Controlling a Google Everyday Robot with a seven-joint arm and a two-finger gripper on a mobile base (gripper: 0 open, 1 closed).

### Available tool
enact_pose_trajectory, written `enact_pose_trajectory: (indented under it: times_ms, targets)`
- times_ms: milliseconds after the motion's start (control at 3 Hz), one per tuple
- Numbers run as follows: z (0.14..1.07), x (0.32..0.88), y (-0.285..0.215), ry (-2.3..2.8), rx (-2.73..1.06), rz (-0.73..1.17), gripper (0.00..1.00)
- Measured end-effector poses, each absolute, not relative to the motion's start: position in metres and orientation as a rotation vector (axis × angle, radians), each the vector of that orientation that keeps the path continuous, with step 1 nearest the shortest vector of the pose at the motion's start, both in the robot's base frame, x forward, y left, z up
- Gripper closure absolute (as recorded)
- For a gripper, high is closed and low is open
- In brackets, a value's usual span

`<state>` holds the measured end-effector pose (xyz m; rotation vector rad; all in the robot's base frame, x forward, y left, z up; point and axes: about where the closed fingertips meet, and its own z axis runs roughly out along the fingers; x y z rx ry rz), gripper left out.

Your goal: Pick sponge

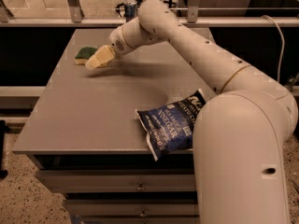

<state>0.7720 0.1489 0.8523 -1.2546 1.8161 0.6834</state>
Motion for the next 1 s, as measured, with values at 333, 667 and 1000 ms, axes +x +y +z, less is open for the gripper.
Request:
enact_pose_trajectory:
  times_ms: [333, 667, 1000]
  targets:
    - [0.847, 0.771, 0.149, 1.818, -1.246, 0.688, 0.35]
    - [0.847, 0.768, 0.146, 1.813, -1.24, 0.686, 0.58]
    - [0.854, 0.764, 0.136, 1.797, -1.234, 0.675, 0.81]
